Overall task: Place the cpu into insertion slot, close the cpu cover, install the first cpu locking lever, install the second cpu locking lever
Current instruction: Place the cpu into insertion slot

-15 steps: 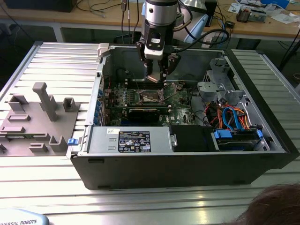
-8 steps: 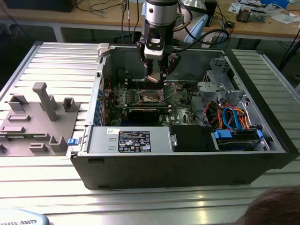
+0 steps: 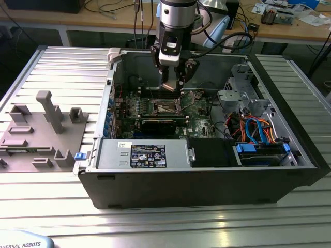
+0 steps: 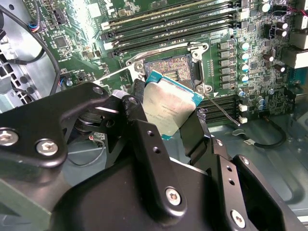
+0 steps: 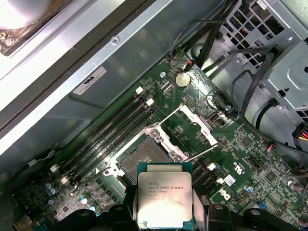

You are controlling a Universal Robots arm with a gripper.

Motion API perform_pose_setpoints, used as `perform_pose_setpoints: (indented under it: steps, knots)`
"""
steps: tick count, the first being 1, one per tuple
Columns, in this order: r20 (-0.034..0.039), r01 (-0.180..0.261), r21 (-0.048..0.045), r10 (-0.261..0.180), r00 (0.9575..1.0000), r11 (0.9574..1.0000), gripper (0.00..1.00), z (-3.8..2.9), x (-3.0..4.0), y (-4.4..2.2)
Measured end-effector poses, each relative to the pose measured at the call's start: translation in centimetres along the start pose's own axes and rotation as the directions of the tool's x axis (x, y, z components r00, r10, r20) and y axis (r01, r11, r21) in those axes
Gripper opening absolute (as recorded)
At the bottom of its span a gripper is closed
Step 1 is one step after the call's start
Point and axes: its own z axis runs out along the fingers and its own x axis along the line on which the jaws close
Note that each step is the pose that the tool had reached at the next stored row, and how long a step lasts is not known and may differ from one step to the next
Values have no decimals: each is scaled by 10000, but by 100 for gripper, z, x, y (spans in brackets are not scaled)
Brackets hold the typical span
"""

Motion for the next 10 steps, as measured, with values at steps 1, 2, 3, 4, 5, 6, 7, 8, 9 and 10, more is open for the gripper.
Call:
perform_pose_setpoints:
  steps: [1, 2, 3, 4, 5, 6, 7, 8, 9, 10]
  knots:
    - [0, -4, 0, 4, 10000, 10000, 54, 0, 0, 0]
    - [4, -50, 4, 50, 10000, 10000, 54, 6, 0, 0]
    - [5, -89, 5, 89, 10000, 10000, 54, 13, 0, 0]
    - [6, -92, 5, 92, 10000, 10000, 54, 13, 0, 0]
    - [5, -95, 5, 95, 10000, 10000, 54, 13, 0, 0]
    - [6, -102, 6, 102, 9999, 9999, 54, 13, 0, 0]
    - [6, -109, 6, 109, 9999, 9999, 54, 13, 0, 0]
    - [7, -115, 6, 115, 9999, 9999, 54, 13, 0, 0]
    - [7, -125, 7, 125, 9999, 9999, 54, 13, 0, 0]
    - [7, -136, 7, 136, 9999, 9999, 54, 13, 0, 0]
